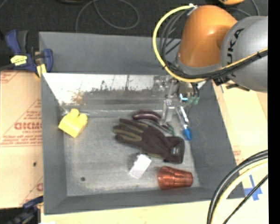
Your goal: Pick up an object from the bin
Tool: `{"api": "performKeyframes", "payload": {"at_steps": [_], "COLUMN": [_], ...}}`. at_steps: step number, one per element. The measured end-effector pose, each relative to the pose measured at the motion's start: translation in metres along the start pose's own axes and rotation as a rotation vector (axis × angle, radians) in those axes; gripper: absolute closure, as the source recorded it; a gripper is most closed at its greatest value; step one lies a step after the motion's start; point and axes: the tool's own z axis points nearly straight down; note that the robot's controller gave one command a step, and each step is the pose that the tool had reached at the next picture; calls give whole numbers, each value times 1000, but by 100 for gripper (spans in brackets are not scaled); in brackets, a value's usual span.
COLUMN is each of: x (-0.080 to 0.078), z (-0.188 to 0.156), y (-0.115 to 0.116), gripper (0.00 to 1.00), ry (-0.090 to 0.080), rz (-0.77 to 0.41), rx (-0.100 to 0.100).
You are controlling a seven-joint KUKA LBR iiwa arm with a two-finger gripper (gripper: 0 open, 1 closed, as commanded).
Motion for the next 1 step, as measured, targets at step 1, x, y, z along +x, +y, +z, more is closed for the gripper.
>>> {"api": "performKeyframes", "payload": {"at_steps": [1], "x": [-1], "z": [-6], "y": [0], "gripper": [0], "ry": [-9], "rz": [0], "rx": [0]}}
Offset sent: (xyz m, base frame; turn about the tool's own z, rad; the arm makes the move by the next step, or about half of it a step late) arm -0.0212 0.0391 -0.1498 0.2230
